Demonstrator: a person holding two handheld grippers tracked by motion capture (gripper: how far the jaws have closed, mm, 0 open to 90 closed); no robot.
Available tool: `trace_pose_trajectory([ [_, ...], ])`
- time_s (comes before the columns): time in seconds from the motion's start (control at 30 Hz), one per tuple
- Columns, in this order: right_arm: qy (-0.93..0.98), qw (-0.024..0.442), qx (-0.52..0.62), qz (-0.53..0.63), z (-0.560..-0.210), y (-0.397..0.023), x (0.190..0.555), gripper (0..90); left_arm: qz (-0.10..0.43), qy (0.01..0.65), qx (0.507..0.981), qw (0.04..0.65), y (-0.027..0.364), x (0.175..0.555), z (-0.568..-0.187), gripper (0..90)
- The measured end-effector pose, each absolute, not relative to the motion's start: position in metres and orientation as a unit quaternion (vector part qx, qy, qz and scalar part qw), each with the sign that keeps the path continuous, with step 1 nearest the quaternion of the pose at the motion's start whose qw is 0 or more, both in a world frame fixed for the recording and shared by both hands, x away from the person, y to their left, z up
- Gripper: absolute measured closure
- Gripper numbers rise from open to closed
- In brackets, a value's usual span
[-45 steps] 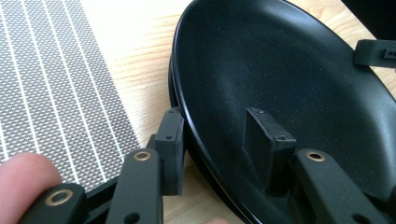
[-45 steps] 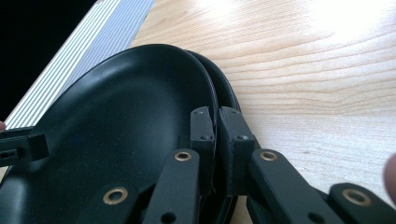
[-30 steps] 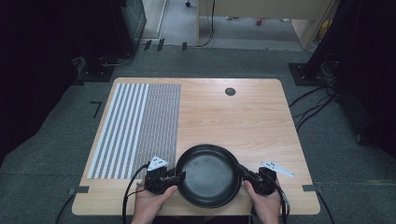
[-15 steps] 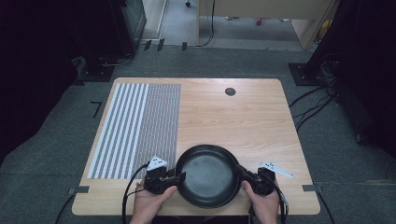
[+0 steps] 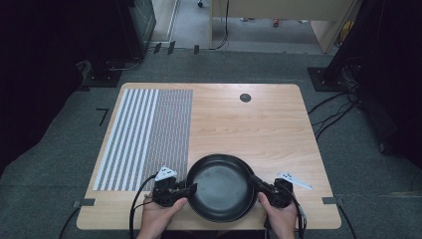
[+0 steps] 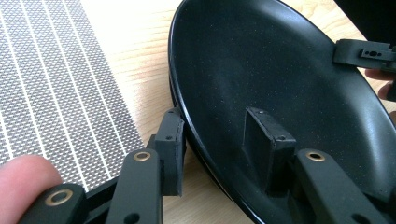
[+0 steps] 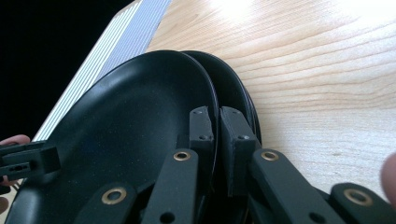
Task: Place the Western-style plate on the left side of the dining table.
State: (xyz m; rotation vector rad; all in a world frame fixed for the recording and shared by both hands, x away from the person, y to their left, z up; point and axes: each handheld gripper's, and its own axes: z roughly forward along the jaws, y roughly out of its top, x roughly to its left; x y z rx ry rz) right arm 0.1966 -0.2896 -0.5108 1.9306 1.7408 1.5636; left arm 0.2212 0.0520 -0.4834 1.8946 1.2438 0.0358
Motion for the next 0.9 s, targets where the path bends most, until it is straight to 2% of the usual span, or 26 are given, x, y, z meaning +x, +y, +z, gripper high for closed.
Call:
trace_pose_trajectory([
  [0.13,0.569,0.045,0.636,0.520,-0.512,-0.291,0.197,84.8,0.016,0.499,0.756,0.423,0.053,0.221,-0.483,61.3],
  [0.2,0.569,0.044,0.636,0.519,-0.512,-0.290,0.197,84.8,0.019,0.499,0.757,0.421,0.055,0.221,-0.482,66.4],
  [0.5,0.578,0.028,0.630,0.518,-0.512,-0.284,0.197,84.2,-0.012,0.501,0.743,0.443,0.076,0.227,-0.478,72.8],
  [0.73,0.573,0.020,0.636,0.518,-0.513,-0.285,0.197,84.0,-0.007,0.492,0.750,0.442,0.076,0.228,-0.479,72.4],
  [0.8,0.575,0.030,0.638,0.511,-0.513,-0.282,0.196,79.6,-0.007,0.493,0.749,0.442,0.075,0.227,-0.480,72.2],
  [0.9,0.582,0.034,0.638,0.502,-0.515,-0.275,0.195,78.4,-0.007,0.491,0.750,0.442,0.075,0.228,-0.480,72.1],
])
